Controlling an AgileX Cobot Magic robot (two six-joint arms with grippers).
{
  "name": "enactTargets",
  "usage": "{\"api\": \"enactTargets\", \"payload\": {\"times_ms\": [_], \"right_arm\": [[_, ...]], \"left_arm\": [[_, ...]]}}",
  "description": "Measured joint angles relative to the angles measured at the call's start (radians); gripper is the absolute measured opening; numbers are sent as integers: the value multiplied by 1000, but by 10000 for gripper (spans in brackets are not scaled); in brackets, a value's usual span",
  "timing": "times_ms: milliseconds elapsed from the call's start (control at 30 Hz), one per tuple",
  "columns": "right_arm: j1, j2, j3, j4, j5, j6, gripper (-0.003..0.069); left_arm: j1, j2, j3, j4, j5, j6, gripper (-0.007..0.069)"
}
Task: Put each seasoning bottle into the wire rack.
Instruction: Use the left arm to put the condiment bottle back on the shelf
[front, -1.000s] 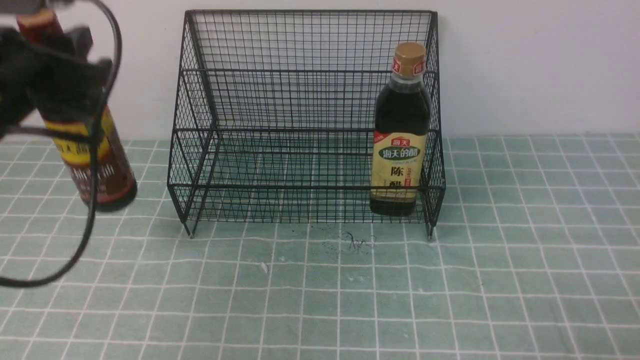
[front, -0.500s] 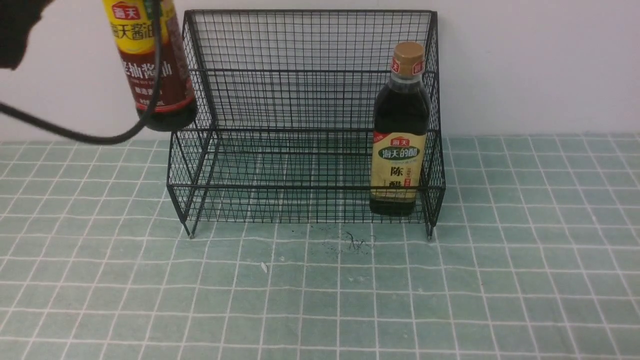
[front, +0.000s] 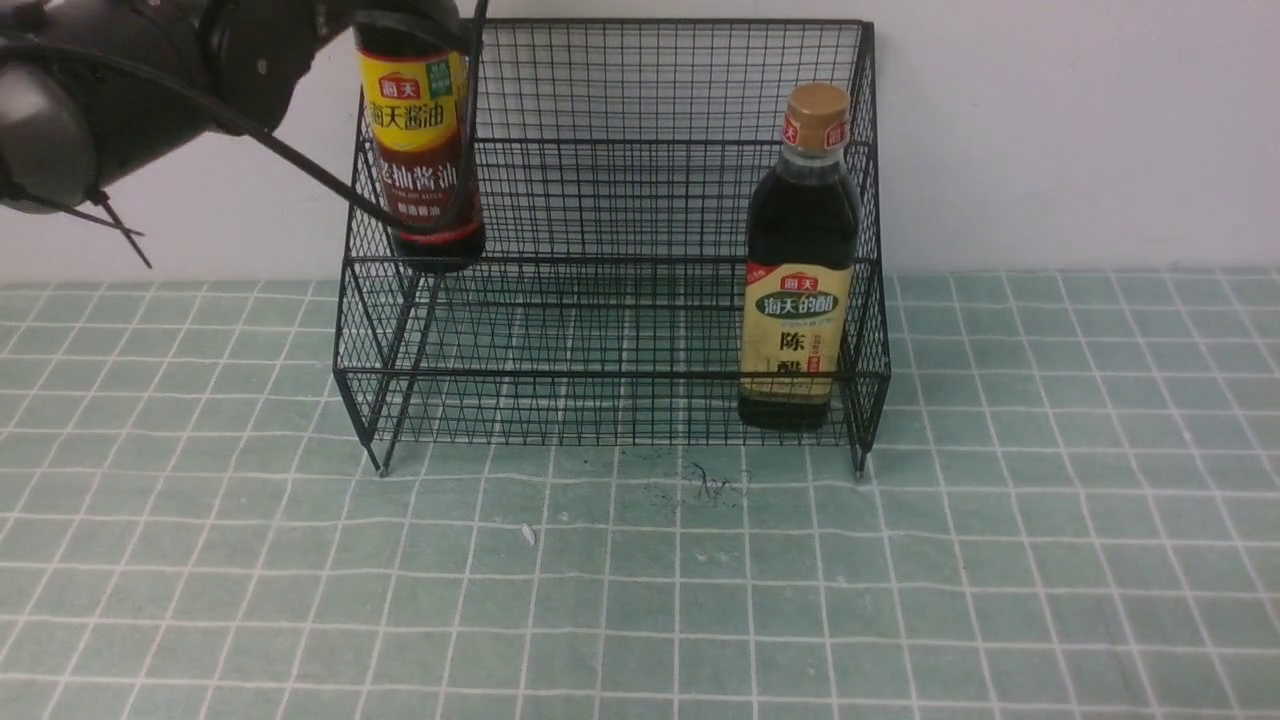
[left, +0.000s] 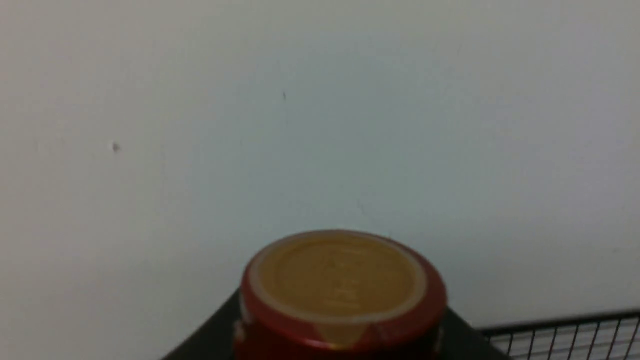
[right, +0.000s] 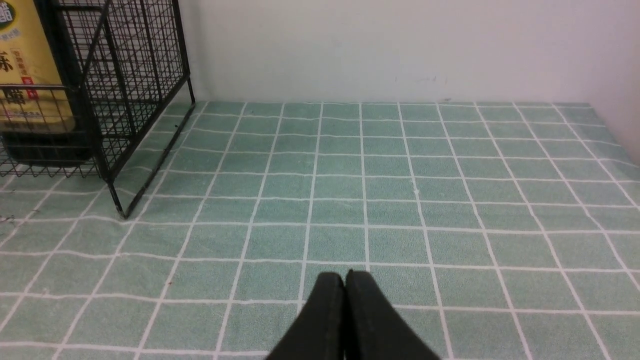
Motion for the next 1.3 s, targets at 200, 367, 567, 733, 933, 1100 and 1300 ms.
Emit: {"api": "enactTargets", "payload": {"times_ms": [200,367,567,733,933,1100,1300], "right_arm": [[0,0,0,0,0,-3,-15],[0,0,0,0,0,-3,-15],[0,0,0,0,0,-3,-15],[0,0,0,0,0,-3,-15],[0,0,0,0,0,-3,-15],[0,0,0,0,0,-4,-15],[0,0,0,0,0,-4,-15]], "left_arm": [[-3,15,-1,1,132,0,256],[-5,14,-6,-4,320,0,256],[-5,11,-15,-6,445,0,256],[-5,11,-20,-6,455,0,256],[-5,9,-21,-6,469,0,283],[-5,-20,-21,-6,478,0,399],[-5,-104,-21,-6,479,0,436]]}}
